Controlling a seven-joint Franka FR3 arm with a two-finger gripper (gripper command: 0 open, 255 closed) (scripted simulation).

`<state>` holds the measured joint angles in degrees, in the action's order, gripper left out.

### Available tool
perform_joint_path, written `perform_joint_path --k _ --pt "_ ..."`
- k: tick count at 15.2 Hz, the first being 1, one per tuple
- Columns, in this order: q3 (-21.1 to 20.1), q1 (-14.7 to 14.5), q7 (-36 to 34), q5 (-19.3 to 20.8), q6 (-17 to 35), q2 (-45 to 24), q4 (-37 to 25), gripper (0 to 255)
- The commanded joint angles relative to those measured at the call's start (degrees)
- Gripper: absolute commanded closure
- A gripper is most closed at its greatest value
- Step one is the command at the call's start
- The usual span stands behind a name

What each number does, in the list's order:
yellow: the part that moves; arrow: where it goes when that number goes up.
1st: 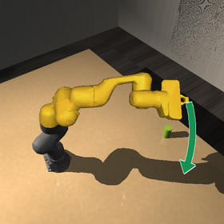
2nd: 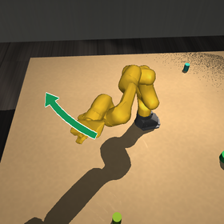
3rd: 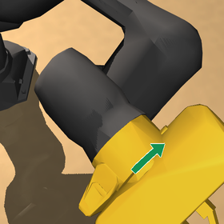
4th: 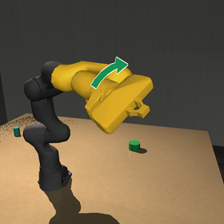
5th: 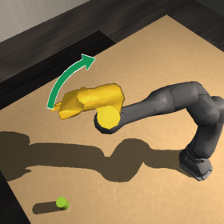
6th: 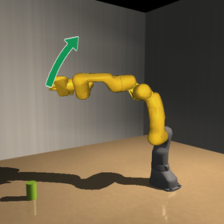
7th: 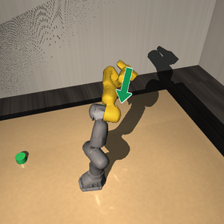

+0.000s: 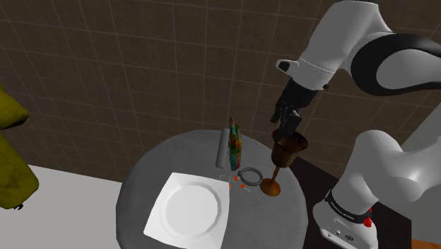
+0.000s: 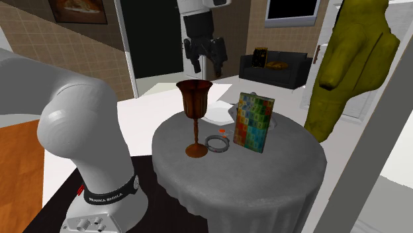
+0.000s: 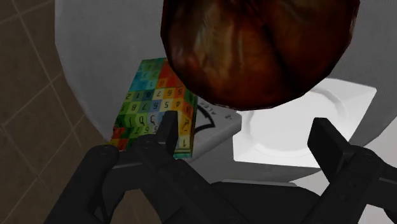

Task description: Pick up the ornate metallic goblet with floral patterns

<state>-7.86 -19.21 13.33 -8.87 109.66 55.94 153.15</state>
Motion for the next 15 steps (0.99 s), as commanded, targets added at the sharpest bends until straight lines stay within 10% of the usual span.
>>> perform_joint_path --k 1,8,9,15 --pt "-0.1 -0.7 0.6 -0.5 2.0 0.1 1.5 0" --pt "-0.6 -1.0 0.8 -1.2 6.2 0.2 5.8 0" --pt "-0.6 -1.0 0.9 -1.1 6.0 0.3 5.7 255" --pt "-0.6 -1.0 0.9 -1.1 5.9 0.4 5.7 255"
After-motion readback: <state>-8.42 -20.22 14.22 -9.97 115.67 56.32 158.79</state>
